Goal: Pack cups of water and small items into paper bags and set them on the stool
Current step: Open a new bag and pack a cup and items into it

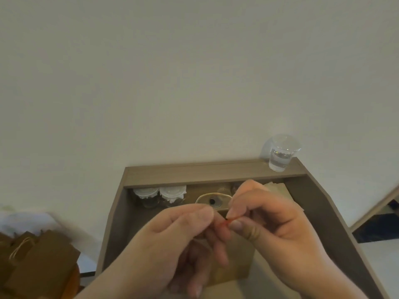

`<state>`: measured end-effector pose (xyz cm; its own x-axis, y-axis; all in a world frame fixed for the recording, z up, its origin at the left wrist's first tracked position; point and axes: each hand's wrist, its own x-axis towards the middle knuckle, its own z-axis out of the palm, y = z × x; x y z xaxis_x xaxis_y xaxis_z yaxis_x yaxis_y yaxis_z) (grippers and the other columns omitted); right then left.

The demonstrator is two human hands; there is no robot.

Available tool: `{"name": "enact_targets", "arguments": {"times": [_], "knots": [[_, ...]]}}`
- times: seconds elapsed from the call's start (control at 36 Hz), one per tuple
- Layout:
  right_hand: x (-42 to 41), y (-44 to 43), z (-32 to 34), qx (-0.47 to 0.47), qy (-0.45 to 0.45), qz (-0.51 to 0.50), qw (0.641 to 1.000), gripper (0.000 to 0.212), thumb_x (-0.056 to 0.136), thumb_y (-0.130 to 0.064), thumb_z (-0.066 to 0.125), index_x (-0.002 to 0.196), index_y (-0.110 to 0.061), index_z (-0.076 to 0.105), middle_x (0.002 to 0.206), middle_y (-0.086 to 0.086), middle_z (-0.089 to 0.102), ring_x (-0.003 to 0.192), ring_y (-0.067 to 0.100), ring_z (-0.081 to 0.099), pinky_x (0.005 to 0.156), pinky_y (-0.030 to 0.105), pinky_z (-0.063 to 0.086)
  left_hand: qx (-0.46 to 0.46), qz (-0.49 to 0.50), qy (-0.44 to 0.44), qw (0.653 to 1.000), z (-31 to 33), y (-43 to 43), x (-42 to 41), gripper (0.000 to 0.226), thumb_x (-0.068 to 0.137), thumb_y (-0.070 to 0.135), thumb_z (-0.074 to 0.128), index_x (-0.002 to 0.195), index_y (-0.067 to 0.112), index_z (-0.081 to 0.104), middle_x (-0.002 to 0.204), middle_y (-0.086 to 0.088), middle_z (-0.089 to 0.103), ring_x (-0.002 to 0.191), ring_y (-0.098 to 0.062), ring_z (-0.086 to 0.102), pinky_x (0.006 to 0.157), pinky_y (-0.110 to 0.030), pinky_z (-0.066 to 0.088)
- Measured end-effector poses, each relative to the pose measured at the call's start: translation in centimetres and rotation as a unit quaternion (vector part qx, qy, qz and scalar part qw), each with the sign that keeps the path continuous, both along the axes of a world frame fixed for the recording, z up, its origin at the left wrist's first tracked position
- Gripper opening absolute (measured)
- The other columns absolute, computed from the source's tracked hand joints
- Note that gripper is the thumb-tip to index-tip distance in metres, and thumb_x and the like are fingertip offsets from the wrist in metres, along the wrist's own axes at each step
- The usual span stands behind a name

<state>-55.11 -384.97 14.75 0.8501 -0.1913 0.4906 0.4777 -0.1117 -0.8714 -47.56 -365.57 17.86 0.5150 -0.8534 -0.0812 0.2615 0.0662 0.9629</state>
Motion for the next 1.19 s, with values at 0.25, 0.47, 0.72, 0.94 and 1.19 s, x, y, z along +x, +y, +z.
{"name": "enact_targets", "arguments": {"times": [0.25, 0.47, 0.72, 0.94, 1.19], "knots": [[-1.2, 0.2, 0.9, -0.027, 0.102, -0.009, 0.994, 0.011, 0.085, -0.025, 0.079, 0.096, -0.026, 0.083, 0.08, 0.005, 0.076, 0.074, 0.017, 0.071, 0.068, 0.024, 0.056, 0.03, 0.119, -0.155, 0.98, -1.1, -0.2, -0.4, 0.025, 0.096, 0.039, 0.067, 0.083, 0.017, 0.068, 0.067, -0.003, 0.067, 0.041, -0.017, 0.054, 0.042, -0.021, 0.038], [-1.0, 0.0, 1.4, -0.024, 0.152, -0.01, 0.988, 0.015, 0.091, -0.038, 0.081, 0.087, -0.024, 0.081, 0.071, 0.013, 0.075, 0.061, 0.033, 0.06, 0.062, 0.042, 0.045, 0.056, 0.184, -0.347, 0.918, -2.8, -0.7, -0.2, 0.011, 0.097, 0.038, 0.069, 0.094, 0.029, 0.076, 0.075, 0.0, 0.07, 0.054, -0.025, 0.061, 0.053, -0.042, 0.05], [1.7, -8.1, 1.3, 0.025, 0.097, -0.232, 0.967, 0.012, 0.089, -0.028, 0.075, 0.085, -0.019, 0.07, 0.079, 0.011, 0.067, 0.072, 0.028, 0.056, 0.074, 0.042, 0.047, 0.295, 0.239, -0.436, 0.816, -4.0, 0.7, 3.0, 0.093, 0.056, 0.088, 0.069, 0.138, 0.059, 0.038, 0.129, 0.038, 0.046, 0.121, 0.008, 0.046, 0.101, -0.027, 0.048], [7.9, -7.9, -2.8, -0.278, 0.37, -0.042, 0.886, 0.01, 0.096, -0.035, 0.074, 0.086, -0.034, 0.078, 0.086, -0.015, 0.077, 0.084, 0.0, 0.071, 0.083, 0.028, 0.056, 0.428, 0.047, -0.479, 0.765, -7.2, -2.0, 4.5, 0.076, 0.078, 0.076, 0.071, 0.144, 0.052, 0.042, 0.139, 0.033, 0.047, 0.13, 0.003, 0.038, 0.124, -0.039, 0.027], [8.3, -5.5, -3.1, -0.362, 0.356, 0.051, 0.86, 0.009, 0.091, -0.039, 0.077, 0.082, -0.038, 0.078, 0.079, -0.013, 0.075, 0.073, 0.006, 0.071, 0.069, 0.029, 0.059, 0.346, 0.127, -0.533, 0.761, -10.1, -3.9, 5.7, 0.023, 0.091, 0.058, 0.067, 0.11, 0.044, 0.069, 0.098, 0.021, 0.065, 0.096, -0.002, 0.058, 0.091, -0.031, 0.051]]}}
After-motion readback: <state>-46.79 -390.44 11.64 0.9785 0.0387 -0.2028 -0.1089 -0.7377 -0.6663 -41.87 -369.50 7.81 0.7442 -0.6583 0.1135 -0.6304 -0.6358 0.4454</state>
